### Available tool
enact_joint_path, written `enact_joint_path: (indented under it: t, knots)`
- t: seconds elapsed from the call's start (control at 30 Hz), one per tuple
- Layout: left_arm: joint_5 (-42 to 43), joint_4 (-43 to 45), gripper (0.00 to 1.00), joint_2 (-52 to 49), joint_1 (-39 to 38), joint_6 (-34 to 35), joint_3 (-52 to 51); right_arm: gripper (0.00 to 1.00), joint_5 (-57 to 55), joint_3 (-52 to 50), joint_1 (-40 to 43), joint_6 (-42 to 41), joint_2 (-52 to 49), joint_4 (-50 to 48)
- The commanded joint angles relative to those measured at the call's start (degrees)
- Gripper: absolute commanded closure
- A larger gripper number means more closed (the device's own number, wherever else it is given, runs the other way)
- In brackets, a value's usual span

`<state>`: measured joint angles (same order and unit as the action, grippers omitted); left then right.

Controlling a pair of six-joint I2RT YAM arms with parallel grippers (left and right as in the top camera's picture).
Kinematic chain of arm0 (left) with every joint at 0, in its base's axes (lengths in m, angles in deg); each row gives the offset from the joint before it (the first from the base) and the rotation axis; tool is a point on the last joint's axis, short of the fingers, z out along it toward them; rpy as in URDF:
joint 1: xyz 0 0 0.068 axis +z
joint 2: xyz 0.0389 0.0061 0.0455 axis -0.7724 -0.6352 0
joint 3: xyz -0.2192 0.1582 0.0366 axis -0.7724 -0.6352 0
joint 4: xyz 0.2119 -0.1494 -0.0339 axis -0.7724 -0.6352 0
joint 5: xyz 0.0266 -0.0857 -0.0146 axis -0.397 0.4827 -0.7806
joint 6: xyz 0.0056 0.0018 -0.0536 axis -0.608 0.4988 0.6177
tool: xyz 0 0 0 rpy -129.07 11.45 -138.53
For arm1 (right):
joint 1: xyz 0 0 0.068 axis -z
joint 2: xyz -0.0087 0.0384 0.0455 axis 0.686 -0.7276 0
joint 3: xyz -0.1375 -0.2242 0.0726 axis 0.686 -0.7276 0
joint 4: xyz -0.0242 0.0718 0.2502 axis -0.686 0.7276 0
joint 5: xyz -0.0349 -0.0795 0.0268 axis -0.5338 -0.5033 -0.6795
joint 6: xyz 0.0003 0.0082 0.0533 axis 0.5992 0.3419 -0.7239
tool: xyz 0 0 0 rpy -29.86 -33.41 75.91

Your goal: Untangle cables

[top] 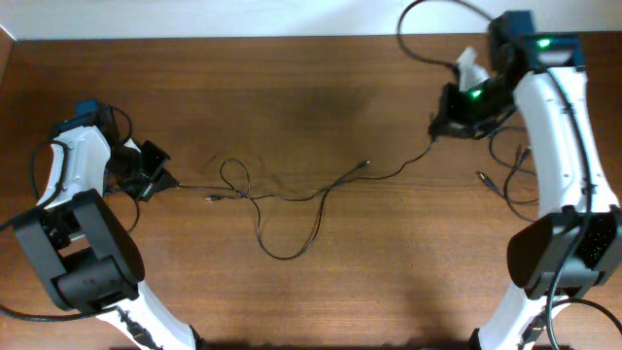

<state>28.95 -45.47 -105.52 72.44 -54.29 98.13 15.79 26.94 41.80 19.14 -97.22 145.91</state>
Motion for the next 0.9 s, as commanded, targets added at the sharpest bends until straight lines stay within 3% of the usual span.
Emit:
enact_joint_path:
  t: [0.0,0.2,0.23,0.27,0.33,0.53,0.87]
  knots:
    - [-1.11,0.26,1.0,-0.85,-0.81,-0.98,-0.26,0.96,-0.35,-5.14,-3.21,0.46,1.27,-3.28]
    - [-2.4,0.26,1.0,-0.85,-0.85,-0.96,-0.26,0.94,-2.05,-13.25,-6.99,0.48,1.18,-8.37]
    - [-2.4,0.26,1.0,-0.85,-0.85,-0.96,-0.26,0.68,-2.08,-14.73,-7.65,0.48,1.18,-9.05]
    - [-2.4,0.26,1.0,-0.85,-0.85,-0.96,-0.26,0.29,-2.08,-15.98,-8.31,0.48,1.18,-9.84]
    - [-2.4,0.26,1.0,-0.85,-0.85,-0.96,-0.26,0.04,-2.08,-17.4,-9.11,0.5,1.18,-11.04]
    - [-2.4,0.26,1.0,-0.9,-0.85,-0.96,-0.26,0.01,0.79,-17.84,-14.19,0.46,1.18,-13.9]
    - [-2.6,0.26,1.0,-0.94,-0.9,-0.96,-0.28,0.01,-0.59,-18.16,-32.92,0.48,-1.03,-23.85]
